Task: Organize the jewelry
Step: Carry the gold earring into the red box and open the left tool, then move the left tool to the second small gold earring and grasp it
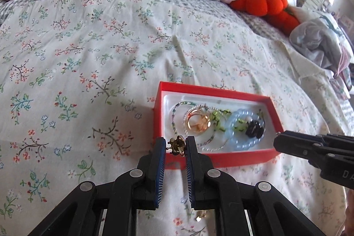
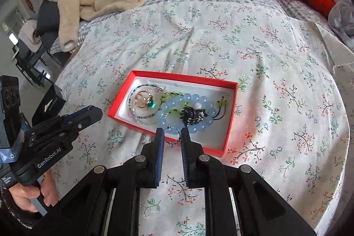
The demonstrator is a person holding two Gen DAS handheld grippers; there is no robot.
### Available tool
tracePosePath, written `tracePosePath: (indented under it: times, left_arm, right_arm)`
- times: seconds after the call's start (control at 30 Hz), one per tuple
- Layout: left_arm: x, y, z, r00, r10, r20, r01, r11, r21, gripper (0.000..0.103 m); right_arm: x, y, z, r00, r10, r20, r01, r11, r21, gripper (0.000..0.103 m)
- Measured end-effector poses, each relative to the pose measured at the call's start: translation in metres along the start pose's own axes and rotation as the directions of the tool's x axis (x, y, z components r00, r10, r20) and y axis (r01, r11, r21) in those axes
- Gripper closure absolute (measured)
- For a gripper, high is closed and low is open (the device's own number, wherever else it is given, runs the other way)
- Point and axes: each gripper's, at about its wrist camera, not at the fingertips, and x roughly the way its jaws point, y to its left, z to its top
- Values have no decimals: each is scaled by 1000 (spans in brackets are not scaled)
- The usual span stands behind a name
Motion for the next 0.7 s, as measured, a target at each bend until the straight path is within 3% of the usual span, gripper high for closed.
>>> tracePosePath:
  times: [0.47,0.53,0.6,0.7]
  left_arm:
    - [34,-13,8,999,17,-30,-17,1000,-10,90]
    - [34,-14,9,999,14,-35,-14,1000,-12,70]
    - [32,-15,9,1000,16,-24,-17,1000,-14,60]
    - [27,-15,9,1000,22,-21,-22,1000,-13,60]
  right_arm:
    - [11,-34,4,999,-33,-35,36,995,89,87]
    - [11,-35,4,999,-33,-36,37,995,89,87]
    - [12,-35,5,999,-34,-35,37,995,91,87]
    - [11,-36,6,999,-37,-31,40,995,97,87]
